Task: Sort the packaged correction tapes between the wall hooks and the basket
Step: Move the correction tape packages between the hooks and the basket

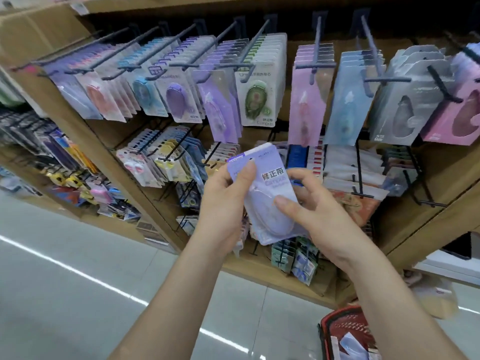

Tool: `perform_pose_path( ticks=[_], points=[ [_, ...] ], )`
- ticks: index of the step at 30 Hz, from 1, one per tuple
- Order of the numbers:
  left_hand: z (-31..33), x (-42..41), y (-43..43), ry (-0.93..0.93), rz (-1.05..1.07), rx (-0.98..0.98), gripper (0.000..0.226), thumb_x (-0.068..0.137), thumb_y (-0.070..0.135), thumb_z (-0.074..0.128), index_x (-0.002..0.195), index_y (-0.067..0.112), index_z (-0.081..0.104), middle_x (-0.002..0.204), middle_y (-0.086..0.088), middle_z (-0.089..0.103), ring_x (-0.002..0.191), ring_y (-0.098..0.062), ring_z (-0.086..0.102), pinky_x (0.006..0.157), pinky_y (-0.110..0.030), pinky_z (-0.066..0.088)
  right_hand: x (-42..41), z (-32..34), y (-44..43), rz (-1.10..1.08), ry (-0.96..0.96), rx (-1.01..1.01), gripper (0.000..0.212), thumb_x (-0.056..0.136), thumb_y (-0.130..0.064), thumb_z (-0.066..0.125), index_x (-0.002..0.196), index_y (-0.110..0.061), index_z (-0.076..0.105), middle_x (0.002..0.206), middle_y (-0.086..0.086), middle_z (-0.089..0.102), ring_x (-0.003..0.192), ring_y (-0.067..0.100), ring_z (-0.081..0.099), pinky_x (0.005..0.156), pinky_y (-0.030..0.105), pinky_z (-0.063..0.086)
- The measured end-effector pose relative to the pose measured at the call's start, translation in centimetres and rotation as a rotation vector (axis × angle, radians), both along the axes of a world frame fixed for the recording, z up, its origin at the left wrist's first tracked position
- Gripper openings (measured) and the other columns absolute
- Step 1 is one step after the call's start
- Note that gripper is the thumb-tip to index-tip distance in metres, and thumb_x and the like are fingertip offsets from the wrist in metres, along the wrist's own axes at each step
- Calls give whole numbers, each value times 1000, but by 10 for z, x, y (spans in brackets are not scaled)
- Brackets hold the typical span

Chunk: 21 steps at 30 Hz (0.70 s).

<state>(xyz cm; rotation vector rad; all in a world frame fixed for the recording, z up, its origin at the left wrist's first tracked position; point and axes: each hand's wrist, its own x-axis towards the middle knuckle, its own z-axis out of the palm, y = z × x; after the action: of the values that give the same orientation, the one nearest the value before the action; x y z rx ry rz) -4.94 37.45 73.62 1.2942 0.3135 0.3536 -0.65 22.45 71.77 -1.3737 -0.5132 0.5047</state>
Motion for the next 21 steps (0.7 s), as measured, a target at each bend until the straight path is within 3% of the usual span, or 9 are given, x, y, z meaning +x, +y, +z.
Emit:
perform_pose_path(
  ticks=[4, 7, 9, 12, 15, 21],
  points=[
    [-8, -21, 27, 16, 104, -96, 16, 100, 14, 53, 107, 4, 63, 93, -13, 70, 85, -27, 65, 78, -42, 53, -4, -3, 36, 164, -3, -13, 34, 88, -35, 69, 116, -42, 52, 117, -2, 72, 108, 21, 69, 91, 41, 56],
    [-14, -41, 60, 21, 188, -114, 11, 100, 14, 53, 98, 8, 63, 89, -12, 68, 82, -27, 64, 74, -41, 52, -12, -11, 69, 241, 24, -21, 43, 86, -31, 63, 126, -29, 49, 113, 1, 74, 102, 19, 70, 85, 35, 57],
    [-20, -55, 86, 37, 236, -111, 10, 98, 14, 57, 98, 7, 64, 90, -13, 68, 82, -27, 64, 75, -41, 51, -18, -18, 94, 261, 44, -26, 33, 92, -26, 60, 124, -21, 53, 105, 2, 76, 91, 16, 69, 75, 28, 56],
    [-30, -77, 128, 77, 280, -163, 23, 95, 15, 60, 113, 0, 63, 107, -18, 69, 92, -29, 66, 83, -44, 53, -31, -27, 133, 260, 89, -35, 16, 98, -17, 54, 111, -20, 63, 88, -3, 74, 76, 14, 63, 64, 23, 50],
    [-40, -94, 169, 94, 290, -229, 32, 98, 14, 56, 125, -1, 60, 122, -22, 67, 103, -34, 66, 90, -47, 54, -44, -34, 173, 245, 109, -57, 22, 102, -6, 49, 106, -19, 67, 80, -4, 72, 67, 14, 61, 57, 22, 47],
    [-50, -107, 265, 86, 268, -270, 25, 98, 13, 54, 118, 3, 65, 112, -18, 71, 98, -34, 68, 85, -47, 56, -59, -41, 268, 230, 51, -113, 17, 97, -6, 57, 109, -18, 58, 90, -7, 72, 74, 9, 65, 66, 20, 51]
  ],
)
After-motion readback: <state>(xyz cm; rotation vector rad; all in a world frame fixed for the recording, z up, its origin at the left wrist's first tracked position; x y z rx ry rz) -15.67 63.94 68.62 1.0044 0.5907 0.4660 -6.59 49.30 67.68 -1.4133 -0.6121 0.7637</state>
